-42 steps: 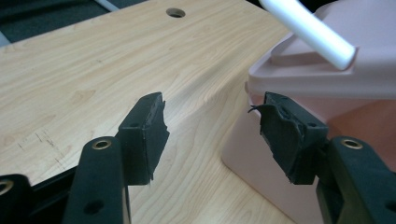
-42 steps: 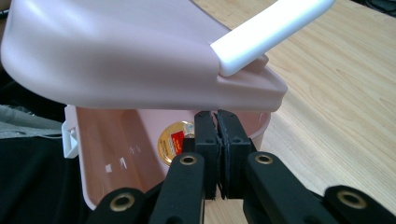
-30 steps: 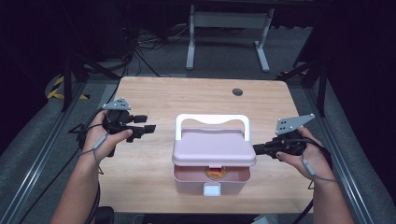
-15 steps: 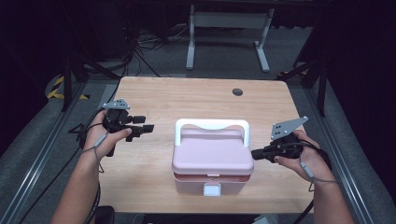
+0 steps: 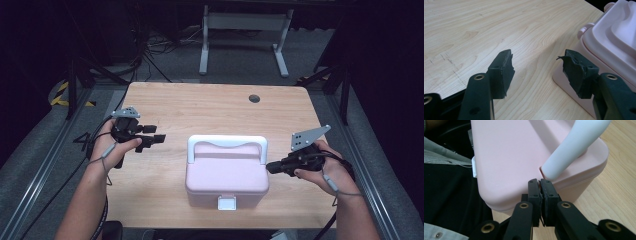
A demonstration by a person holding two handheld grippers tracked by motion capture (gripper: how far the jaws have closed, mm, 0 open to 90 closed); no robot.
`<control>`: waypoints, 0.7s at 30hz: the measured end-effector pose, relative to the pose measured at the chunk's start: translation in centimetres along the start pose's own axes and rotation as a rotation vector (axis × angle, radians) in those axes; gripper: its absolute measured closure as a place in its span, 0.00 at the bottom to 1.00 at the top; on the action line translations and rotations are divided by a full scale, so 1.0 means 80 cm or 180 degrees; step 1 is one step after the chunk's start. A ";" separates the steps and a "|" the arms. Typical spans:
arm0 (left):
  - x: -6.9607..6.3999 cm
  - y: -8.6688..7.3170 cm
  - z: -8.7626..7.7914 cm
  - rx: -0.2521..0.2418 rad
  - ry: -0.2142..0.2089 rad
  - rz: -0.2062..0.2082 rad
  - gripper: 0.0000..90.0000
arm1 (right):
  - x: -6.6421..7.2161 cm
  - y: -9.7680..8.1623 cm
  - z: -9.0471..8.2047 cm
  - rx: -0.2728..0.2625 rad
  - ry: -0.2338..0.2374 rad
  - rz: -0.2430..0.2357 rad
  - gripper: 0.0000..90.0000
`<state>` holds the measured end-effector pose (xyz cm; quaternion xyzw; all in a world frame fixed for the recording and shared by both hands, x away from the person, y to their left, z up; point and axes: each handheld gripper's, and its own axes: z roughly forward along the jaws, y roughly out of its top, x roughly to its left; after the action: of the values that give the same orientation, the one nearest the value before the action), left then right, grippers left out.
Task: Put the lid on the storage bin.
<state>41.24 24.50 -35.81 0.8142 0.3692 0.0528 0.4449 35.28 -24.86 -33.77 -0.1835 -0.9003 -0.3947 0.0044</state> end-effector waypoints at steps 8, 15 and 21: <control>0.006 -0.006 -0.005 -0.0027 0.0122 -0.0040 0.45 | -0.006 0.000 -0.007 -0.0118 -0.0082 0.0021 0.91; 0.019 -0.019 -0.013 -0.0023 0.0309 -0.0119 0.44 | -0.023 -0.003 -0.020 -0.0337 -0.0491 0.0092 0.73; 0.029 -0.032 -0.023 -0.0043 0.0411 -0.0160 0.43 | -0.047 -0.009 -0.027 -0.0504 -0.0781 0.0247 0.60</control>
<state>40.70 28.10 -37.17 0.7965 0.4172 0.0966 0.4268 38.25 -28.06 -33.33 -0.2648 -0.8523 -0.4386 -0.1049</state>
